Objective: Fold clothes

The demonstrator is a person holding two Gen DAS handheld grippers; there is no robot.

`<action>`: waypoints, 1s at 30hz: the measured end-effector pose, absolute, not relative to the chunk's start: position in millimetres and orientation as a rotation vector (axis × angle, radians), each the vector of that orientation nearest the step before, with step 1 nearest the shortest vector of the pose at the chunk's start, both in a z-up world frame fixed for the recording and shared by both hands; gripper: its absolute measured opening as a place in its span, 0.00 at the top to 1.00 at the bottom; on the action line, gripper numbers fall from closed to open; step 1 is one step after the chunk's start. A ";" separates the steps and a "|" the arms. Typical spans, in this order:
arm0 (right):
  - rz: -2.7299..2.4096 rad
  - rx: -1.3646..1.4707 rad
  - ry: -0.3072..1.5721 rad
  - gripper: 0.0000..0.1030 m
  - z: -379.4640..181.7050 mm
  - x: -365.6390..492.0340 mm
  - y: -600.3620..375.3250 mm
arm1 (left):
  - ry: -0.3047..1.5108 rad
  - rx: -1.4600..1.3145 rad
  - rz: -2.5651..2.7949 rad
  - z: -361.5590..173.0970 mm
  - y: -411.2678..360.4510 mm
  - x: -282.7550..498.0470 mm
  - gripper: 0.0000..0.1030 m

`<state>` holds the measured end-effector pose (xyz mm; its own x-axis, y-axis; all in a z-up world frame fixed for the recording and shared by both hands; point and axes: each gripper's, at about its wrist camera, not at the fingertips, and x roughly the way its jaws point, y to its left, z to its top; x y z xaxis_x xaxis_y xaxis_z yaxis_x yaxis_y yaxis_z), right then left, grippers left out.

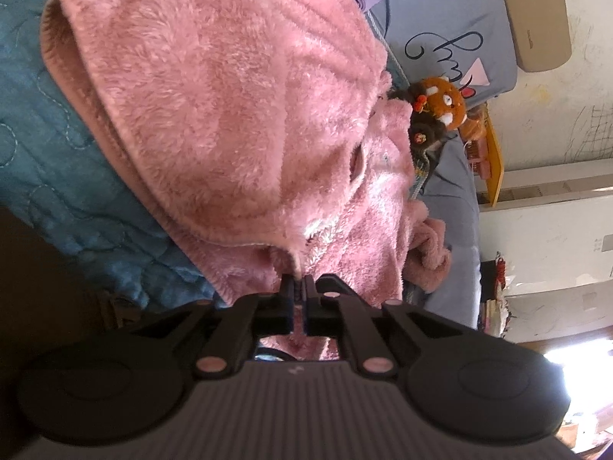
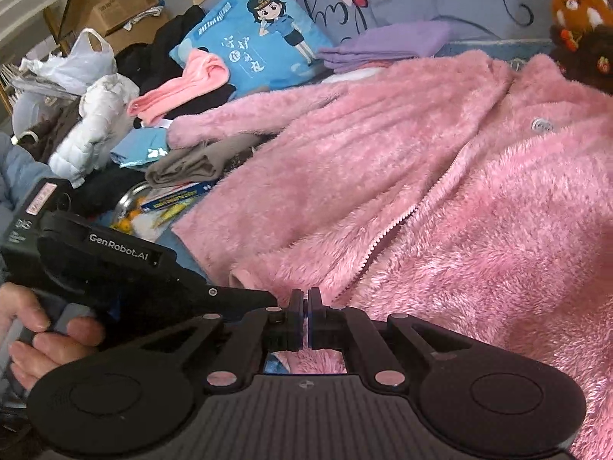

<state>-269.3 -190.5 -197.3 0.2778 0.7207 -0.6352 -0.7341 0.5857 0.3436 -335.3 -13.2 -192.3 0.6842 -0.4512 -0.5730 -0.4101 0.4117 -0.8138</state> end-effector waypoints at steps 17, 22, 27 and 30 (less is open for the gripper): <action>0.937 -0.056 0.790 0.99 -188.0 -278.1 -192.4 | 0.892 -1.145 -0.020 -189.5 -16.0 -336.7 0.99; 0.908 0.203 0.860 0.99 -190.4 -272.4 -216.3 | 0.845 -1.169 -0.070 -189.1 -14.1 -340.0 0.98; 0.893 0.380 0.894 0.98 -192.3 -271.8 -226.4 | 0.791 -1.207 -0.130 -188.1 -10.7 -343.2 0.90; 0.884 0.418 0.892 0.98 -191.9 -274.6 -224.6 | 0.782 -1.224 -0.155 -187.3 -11.4 -342.5 0.82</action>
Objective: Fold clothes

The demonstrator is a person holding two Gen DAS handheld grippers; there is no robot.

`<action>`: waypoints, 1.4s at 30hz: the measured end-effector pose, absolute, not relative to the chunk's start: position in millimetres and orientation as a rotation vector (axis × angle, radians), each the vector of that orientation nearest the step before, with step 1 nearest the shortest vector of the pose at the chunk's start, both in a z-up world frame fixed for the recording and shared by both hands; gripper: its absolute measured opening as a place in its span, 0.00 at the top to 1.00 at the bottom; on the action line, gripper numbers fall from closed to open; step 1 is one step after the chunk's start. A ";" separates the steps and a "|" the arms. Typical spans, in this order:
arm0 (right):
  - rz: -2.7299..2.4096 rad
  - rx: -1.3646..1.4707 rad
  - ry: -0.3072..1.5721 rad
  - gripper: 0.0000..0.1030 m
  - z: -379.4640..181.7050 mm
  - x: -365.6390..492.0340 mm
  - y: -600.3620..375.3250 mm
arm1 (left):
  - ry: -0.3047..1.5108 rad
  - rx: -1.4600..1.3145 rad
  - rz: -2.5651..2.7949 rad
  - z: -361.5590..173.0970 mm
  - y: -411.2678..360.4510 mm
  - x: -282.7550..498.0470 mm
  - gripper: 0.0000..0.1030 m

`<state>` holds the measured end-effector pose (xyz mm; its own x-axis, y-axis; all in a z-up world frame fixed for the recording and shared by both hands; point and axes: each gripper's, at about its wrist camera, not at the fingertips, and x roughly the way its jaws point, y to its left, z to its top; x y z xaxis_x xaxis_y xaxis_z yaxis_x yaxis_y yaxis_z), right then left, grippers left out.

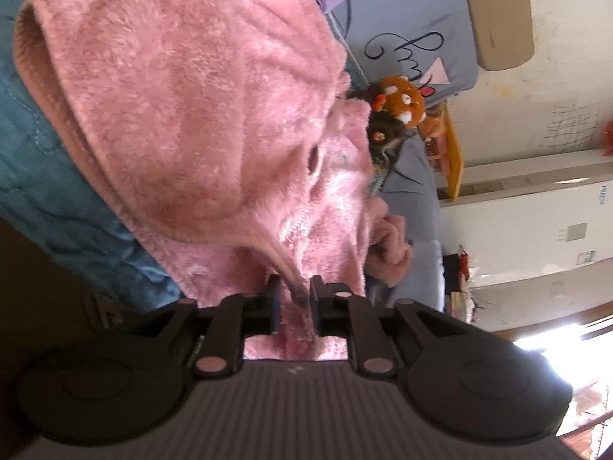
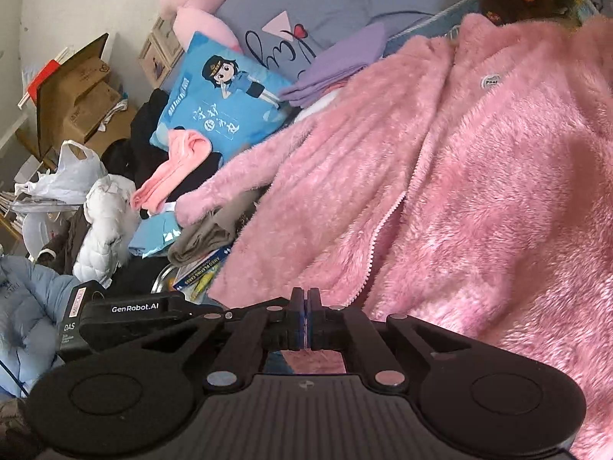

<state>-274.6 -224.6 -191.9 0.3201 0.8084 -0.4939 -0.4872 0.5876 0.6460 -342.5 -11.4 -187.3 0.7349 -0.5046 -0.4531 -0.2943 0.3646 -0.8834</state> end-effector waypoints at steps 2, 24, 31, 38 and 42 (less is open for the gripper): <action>0.869 0.443 0.888 0.98 -193.2 -275.5 -222.7 | 0.777 -1.237 -0.151 -187.2 -11.2 -342.5 0.82; 0.785 -0.005 0.692 1.00 -198.4 -293.5 -174.1 | 0.806 -1.217 -0.033 -190.7 -11.6 -344.8 0.96; 0.813 0.188 0.798 1.00 -195.4 -264.2 -211.6 | 0.805 -1.212 -0.034 -190.4 -11.4 -345.9 0.95; 1.047 0.282 0.974 0.88 -204.3 -240.6 -224.0 | 0.809 -1.210 -0.042 -189.5 -11.3 -345.0 0.95; 1.126 0.123 0.948 0.82 -195.7 -253.5 -217.5 | 0.810 -1.210 -0.042 -189.6 -11.2 -344.7 0.95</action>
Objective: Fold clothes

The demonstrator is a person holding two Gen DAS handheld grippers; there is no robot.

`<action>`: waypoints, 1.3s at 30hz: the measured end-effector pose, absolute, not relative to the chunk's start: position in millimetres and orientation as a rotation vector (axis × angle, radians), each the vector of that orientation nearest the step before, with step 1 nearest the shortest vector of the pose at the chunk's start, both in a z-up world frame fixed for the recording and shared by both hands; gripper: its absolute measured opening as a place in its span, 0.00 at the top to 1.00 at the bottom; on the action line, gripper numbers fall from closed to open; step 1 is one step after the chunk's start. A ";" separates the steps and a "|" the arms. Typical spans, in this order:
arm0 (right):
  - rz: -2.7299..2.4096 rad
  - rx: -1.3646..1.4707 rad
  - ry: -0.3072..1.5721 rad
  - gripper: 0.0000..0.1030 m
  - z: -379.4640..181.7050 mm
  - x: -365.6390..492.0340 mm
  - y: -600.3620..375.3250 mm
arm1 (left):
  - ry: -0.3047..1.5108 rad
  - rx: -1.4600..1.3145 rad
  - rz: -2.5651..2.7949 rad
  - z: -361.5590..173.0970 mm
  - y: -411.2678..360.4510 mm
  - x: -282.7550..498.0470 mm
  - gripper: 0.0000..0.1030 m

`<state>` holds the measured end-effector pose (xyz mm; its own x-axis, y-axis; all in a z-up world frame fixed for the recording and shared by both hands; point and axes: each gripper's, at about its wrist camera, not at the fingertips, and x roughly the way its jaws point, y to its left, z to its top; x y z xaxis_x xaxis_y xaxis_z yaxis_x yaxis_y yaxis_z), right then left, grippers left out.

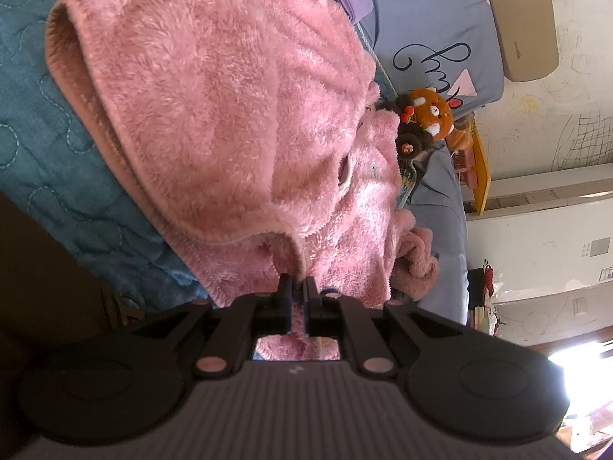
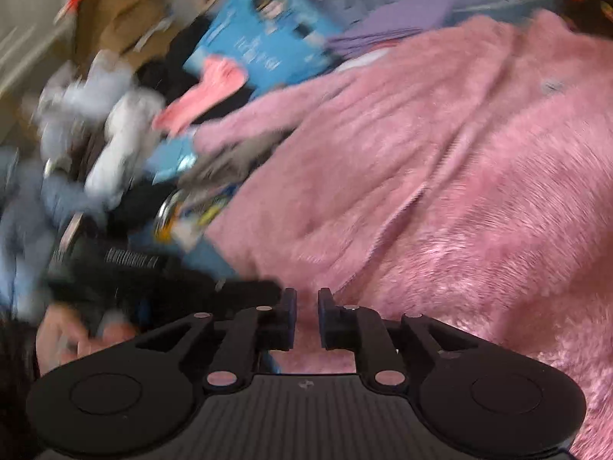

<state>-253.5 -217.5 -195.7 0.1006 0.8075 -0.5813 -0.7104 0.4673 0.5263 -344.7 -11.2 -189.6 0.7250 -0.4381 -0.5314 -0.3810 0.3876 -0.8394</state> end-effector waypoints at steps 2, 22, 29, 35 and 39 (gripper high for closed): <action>1.140 0.098 0.929 0.72 -191.6 -259.4 -215.5 | 0.811 -1.210 -0.042 -189.8 -11.4 -344.3 0.95; 1.257 -0.175 0.873 0.64 -198.5 -261.6 -190.3 | 0.829 -1.194 -0.036 -190.3 -12.8 -340.6 0.95; 1.185 -0.122 0.884 0.63 -202.3 -256.4 -197.6 | 0.833 -1.184 -0.034 -189.8 -13.1 -340.0 0.95; 1.162 -0.179 0.850 0.65 -202.6 -261.7 -190.7 | 0.838 -1.176 -0.029 -189.8 -13.4 -339.7 0.95; 1.154 -0.211 0.836 0.68 -203.2 -263.7 -188.1 | 0.848 -1.169 -0.020 -190.1 -13.9 -339.0 0.95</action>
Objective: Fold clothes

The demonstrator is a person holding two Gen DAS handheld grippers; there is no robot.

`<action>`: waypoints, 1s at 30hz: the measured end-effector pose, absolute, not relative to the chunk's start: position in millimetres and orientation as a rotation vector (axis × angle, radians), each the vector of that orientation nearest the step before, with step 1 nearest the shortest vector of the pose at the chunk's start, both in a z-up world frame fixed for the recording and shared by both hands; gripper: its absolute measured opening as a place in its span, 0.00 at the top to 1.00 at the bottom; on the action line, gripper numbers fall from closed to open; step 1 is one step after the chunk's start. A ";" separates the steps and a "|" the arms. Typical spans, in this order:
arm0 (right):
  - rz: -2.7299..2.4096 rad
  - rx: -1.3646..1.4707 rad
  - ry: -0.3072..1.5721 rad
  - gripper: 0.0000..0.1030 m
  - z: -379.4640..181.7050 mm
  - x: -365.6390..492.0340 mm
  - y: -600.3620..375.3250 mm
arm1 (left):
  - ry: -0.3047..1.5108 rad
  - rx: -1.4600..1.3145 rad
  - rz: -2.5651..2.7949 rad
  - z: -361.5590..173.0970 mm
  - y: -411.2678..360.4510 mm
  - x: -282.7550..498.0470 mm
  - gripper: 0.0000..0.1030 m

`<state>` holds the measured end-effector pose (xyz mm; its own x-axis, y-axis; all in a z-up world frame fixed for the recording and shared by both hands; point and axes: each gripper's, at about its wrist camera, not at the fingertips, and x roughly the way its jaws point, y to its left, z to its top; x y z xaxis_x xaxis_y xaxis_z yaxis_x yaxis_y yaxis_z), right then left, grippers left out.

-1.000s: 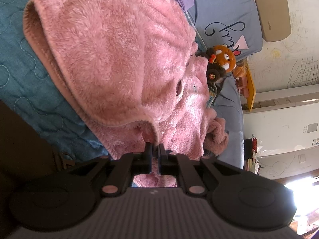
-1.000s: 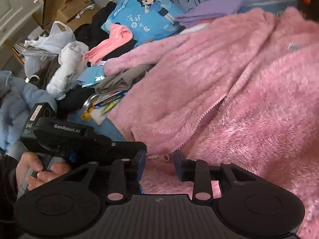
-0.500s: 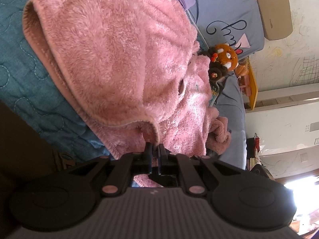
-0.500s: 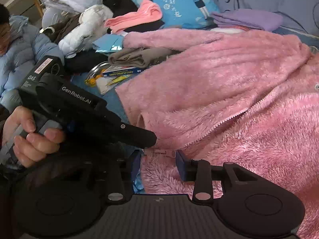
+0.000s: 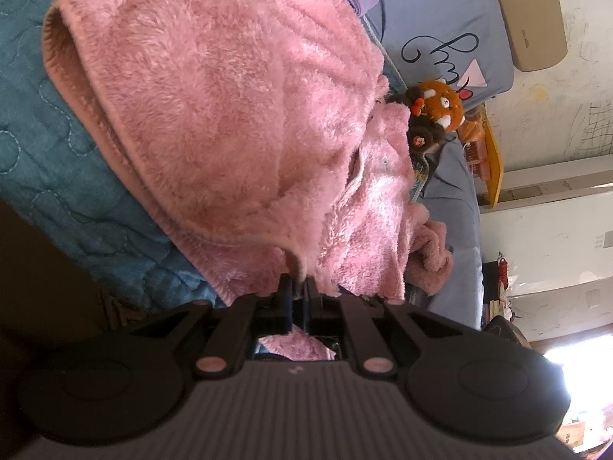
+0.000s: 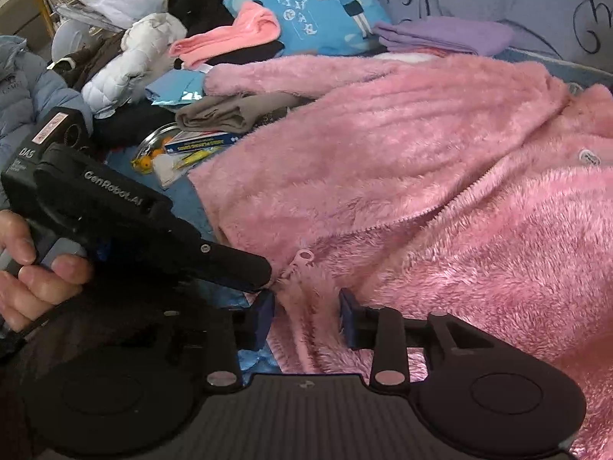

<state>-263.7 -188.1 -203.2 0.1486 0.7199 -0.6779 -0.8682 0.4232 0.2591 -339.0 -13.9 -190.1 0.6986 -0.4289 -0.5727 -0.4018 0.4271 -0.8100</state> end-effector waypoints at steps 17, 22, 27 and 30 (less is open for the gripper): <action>1.341 0.203 1.245 0.69 -231.4 -169.1 -187.6 | 0.849 -1.161 -0.027 -189.5 -15.5 -339.4 0.95; 1.370 0.281 1.253 0.93 -235.6 -173.7 -187.7 | 0.849 -1.163 -0.028 -189.8 -14.6 -340.0 0.95; 1.315 0.259 1.187 0.98 -221.6 -188.4 -197.2 | 0.847 -1.166 -0.026 -190.0 -14.1 -340.9 0.95; 1.264 0.260 1.157 0.98 -215.9 -199.2 -203.9 | 0.846 -1.166 -0.026 -189.8 -14.7 -341.1 0.95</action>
<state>-199.2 -203.9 -215.9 -0.1356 0.8360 -0.5317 -0.6030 0.3562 0.7138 -341.1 -14.7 -189.8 0.6997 -0.4318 -0.5692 -0.3953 0.4296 -0.8119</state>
